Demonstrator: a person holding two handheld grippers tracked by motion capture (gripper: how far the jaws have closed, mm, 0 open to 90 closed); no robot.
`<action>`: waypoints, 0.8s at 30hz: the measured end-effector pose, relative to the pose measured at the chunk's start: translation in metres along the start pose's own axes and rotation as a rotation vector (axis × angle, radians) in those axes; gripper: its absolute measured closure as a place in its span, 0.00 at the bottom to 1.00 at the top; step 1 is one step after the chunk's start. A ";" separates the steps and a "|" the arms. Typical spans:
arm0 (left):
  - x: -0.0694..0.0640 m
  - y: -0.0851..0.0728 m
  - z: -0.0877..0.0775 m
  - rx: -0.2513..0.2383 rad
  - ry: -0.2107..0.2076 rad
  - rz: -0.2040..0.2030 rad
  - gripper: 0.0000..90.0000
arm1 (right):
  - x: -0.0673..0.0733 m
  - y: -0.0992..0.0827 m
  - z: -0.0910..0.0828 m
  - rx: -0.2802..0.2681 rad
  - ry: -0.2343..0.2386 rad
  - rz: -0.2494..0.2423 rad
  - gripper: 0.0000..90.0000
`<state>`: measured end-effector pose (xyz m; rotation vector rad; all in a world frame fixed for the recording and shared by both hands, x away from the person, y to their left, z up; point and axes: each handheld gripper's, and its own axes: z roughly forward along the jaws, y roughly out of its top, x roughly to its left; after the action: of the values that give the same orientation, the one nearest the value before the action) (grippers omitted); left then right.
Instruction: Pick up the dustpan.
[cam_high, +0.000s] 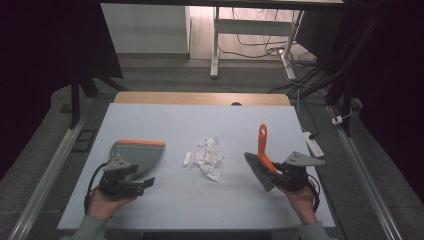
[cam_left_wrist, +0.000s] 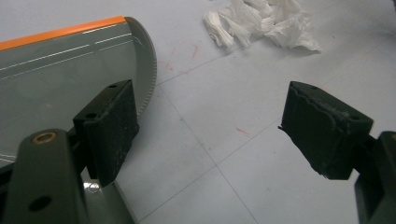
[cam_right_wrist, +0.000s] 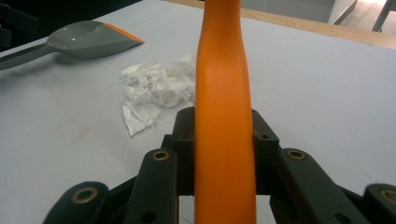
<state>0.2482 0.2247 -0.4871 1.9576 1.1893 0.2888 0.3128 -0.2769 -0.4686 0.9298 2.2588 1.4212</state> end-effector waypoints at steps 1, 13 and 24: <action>0.000 0.000 0.000 -0.001 0.001 0.000 0.21 | 0.000 0.000 0.000 -0.002 0.001 0.000 0.78; -0.004 0.018 -0.006 0.027 0.014 -0.021 0.21 | -0.004 0.004 -0.003 -0.027 0.000 0.017 0.78; -0.003 0.027 -0.017 0.048 0.079 -0.052 0.20 | -0.005 0.002 -0.004 -0.023 0.000 0.009 0.78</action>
<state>0.2542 0.2252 -0.4559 1.9693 1.3063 0.3155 0.3146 -0.2822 -0.4649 0.9342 2.2359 1.4487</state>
